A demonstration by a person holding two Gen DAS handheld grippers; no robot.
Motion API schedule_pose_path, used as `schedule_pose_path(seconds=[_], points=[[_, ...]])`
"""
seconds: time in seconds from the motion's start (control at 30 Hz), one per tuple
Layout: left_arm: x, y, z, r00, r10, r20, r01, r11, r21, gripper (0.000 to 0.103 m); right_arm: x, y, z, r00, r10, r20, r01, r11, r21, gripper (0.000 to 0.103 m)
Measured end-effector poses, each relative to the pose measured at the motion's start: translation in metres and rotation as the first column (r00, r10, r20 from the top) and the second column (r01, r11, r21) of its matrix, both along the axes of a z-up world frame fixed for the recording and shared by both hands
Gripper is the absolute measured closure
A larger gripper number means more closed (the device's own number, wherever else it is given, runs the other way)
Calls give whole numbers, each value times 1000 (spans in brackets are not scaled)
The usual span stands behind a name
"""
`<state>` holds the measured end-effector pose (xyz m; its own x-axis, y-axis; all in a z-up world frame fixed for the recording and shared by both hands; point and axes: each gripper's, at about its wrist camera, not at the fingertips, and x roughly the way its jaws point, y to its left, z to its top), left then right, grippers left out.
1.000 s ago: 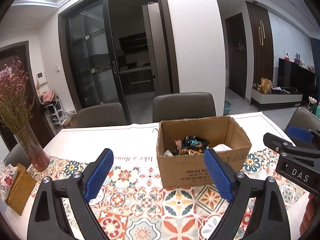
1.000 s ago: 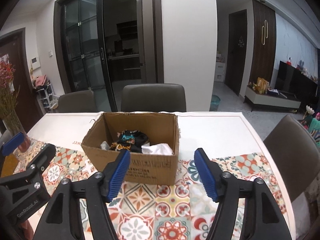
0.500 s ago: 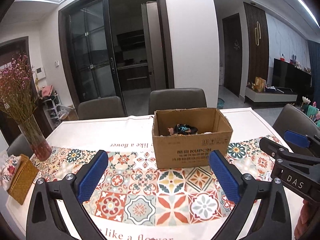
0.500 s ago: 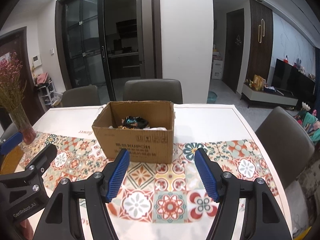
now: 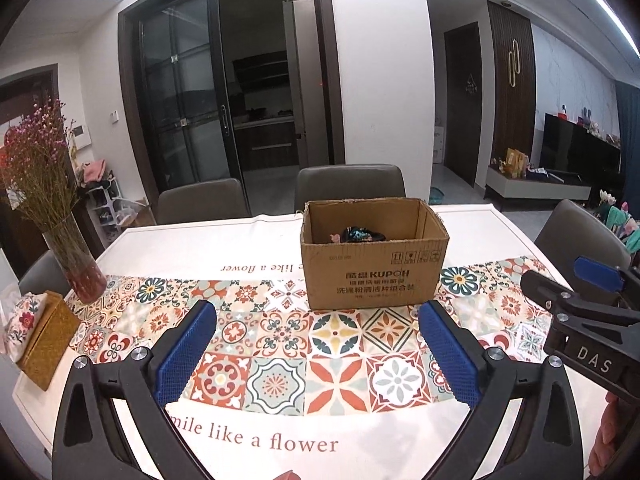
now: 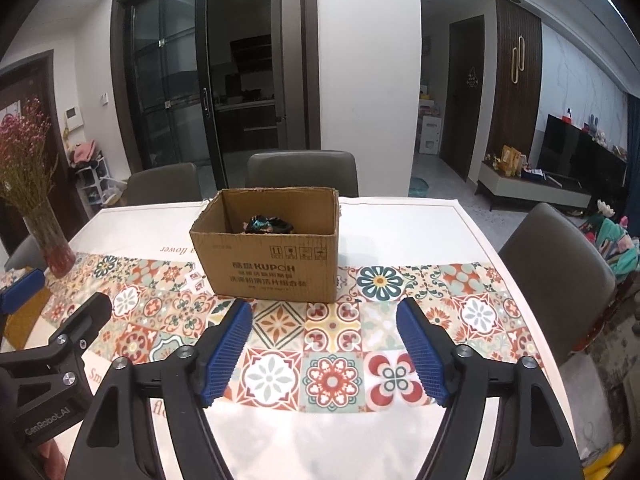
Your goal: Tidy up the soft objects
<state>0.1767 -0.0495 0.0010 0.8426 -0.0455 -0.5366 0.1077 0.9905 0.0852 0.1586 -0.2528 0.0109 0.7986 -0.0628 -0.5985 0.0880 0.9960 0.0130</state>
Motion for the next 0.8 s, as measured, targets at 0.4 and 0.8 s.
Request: schedule_pose_path(seconds=[0.4,0.8], points=[[-11,4,0,1000,14,-18,-14,1000,-15,0,-9,2,0,1000,23,2,-23,1000,-8,27],[-11,3,-3,1000,22,-23,-22,1000,-4,0,-11,0,-1,1000,24,-2,-24,1000,-6,27]])
